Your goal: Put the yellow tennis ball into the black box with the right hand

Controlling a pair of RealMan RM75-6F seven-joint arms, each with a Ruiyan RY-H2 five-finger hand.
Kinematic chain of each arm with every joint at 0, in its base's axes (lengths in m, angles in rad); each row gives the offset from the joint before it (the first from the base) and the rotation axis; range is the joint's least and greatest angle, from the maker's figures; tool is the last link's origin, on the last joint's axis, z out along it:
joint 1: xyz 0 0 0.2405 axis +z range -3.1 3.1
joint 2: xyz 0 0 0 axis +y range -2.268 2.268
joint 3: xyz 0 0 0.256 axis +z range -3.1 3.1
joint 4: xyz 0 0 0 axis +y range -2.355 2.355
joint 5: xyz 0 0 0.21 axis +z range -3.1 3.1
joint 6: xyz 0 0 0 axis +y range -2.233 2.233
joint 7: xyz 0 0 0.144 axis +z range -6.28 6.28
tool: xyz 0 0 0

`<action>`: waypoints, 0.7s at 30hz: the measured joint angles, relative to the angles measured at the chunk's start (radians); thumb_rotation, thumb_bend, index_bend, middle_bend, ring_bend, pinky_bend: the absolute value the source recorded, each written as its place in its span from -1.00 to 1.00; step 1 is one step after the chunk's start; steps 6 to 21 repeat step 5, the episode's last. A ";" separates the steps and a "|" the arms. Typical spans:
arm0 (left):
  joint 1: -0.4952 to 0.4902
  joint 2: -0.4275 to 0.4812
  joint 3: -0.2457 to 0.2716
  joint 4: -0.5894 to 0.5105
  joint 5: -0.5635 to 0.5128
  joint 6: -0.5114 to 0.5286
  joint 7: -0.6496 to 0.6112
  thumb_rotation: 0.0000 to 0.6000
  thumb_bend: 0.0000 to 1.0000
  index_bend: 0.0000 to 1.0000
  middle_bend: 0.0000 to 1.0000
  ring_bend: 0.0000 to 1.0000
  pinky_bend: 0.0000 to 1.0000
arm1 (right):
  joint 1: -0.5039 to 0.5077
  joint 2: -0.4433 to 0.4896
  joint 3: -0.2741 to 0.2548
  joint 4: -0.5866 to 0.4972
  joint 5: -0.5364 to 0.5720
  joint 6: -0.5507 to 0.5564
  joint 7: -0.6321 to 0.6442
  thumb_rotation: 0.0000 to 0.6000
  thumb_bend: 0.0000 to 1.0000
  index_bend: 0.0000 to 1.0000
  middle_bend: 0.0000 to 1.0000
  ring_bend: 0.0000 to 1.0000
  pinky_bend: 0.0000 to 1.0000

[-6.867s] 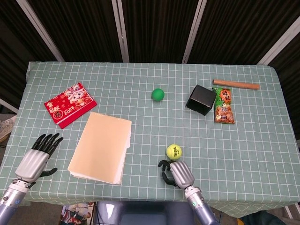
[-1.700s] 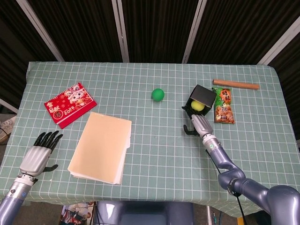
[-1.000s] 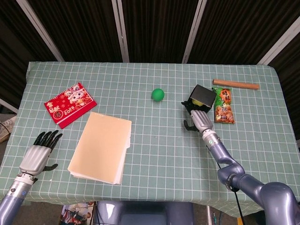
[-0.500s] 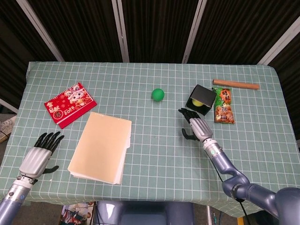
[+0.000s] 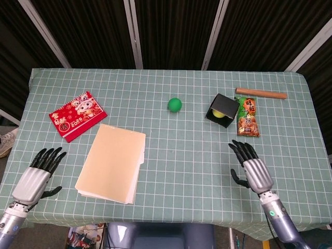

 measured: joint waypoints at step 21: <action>0.008 0.010 0.003 -0.008 0.015 0.012 0.001 1.00 -0.87 -1.00 -1.00 -1.00 -1.00 | -0.104 0.039 -0.057 0.026 -0.032 0.084 -0.165 1.00 -0.06 -1.00 -1.00 -1.00 -1.00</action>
